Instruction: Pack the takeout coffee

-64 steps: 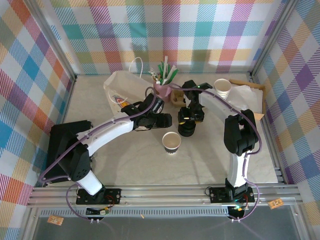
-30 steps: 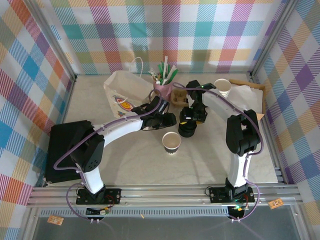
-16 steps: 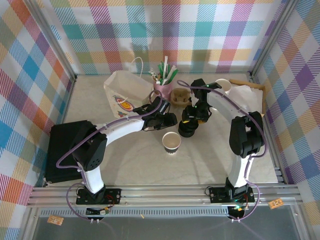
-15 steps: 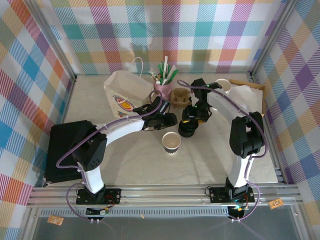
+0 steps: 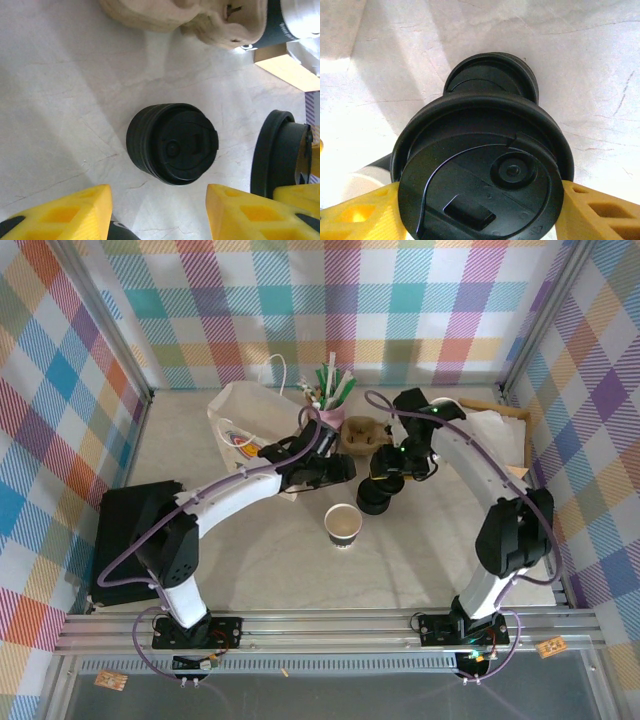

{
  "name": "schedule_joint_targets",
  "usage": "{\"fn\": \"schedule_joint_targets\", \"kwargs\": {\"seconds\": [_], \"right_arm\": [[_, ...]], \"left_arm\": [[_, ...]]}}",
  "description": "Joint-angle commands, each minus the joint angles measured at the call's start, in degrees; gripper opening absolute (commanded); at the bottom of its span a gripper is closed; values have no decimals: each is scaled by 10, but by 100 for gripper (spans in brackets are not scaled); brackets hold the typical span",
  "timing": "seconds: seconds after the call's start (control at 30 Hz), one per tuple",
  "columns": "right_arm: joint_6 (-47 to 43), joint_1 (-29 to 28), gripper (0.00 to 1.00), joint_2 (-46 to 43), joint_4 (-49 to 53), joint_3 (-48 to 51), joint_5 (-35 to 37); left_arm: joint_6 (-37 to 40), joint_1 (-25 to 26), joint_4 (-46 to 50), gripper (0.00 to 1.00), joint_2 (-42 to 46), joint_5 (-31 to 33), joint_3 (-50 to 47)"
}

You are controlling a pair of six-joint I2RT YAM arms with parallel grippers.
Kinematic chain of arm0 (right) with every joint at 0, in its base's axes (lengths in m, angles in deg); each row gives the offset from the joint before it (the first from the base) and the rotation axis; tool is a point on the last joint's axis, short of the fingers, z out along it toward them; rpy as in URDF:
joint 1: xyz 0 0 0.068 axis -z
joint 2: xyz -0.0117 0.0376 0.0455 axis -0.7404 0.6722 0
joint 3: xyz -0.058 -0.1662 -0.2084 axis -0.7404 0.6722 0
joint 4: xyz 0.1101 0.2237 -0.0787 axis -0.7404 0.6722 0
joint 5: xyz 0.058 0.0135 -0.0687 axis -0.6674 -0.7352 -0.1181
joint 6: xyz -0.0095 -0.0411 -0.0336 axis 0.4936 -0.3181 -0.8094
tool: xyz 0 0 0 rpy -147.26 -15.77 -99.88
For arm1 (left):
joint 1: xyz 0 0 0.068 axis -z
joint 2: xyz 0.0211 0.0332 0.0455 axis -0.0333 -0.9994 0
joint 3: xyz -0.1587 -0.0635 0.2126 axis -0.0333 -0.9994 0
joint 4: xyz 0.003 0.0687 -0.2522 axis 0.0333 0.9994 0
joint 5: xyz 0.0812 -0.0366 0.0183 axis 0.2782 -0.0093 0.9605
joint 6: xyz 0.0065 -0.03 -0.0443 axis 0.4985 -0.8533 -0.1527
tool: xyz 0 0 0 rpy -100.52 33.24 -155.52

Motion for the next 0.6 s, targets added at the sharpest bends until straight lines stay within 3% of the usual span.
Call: {"fn": "schedule_joint_targets", "kwargs": {"seconds": [0.0, 0.33, 0.57], "right_arm": [[-9, -8, 52, -35, 42, -8, 6], [-46, -53, 52, -85, 92, -29, 19], [-34, -128, 52, -98, 96, -34, 42]], "left_arm": [[34, 3, 42, 52, 46, 15, 23], [122, 2, 143, 52, 122, 32, 45], [125, -1, 203, 51, 192, 65, 10]]}}
